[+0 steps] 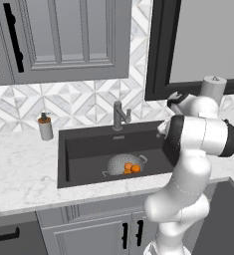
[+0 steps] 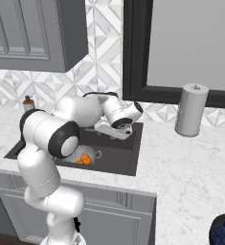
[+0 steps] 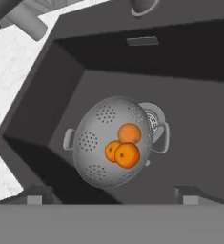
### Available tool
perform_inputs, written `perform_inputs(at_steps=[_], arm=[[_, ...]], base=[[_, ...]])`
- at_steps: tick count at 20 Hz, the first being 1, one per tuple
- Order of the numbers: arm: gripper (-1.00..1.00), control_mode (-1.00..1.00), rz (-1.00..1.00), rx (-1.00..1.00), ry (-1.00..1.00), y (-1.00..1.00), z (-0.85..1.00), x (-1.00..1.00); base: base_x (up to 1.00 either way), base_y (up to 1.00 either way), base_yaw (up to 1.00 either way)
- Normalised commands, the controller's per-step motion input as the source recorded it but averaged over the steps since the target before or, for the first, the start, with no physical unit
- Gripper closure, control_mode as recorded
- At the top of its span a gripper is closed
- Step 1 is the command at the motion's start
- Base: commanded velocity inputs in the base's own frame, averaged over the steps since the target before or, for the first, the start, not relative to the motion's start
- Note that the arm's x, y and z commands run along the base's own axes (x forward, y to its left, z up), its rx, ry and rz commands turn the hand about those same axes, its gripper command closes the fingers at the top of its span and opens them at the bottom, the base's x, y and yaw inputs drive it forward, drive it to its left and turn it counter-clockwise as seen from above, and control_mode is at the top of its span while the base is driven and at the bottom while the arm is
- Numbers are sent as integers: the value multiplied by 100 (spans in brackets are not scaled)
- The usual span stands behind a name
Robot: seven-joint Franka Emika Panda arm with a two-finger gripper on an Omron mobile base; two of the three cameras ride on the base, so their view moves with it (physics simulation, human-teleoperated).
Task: Put the colander in the sink, put the tangerine, tangerine, tangerine in the colander, and turn on the sink faucet and pour water over the colander.
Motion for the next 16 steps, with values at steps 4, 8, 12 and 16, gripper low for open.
perform_inputs(at_steps=[4,8,12,16], arm=[[-100,-100,-4,6,-15,-8,66,0],[-100,-100,-1,2,-18,5,32,0],[-100,-100,-6,0,-20,24,13,5],[-100,-100,-10,0,-15,33,7,25]], base=[[0,0,0],[0,0,0],[0,0,0],[0,0,0]])
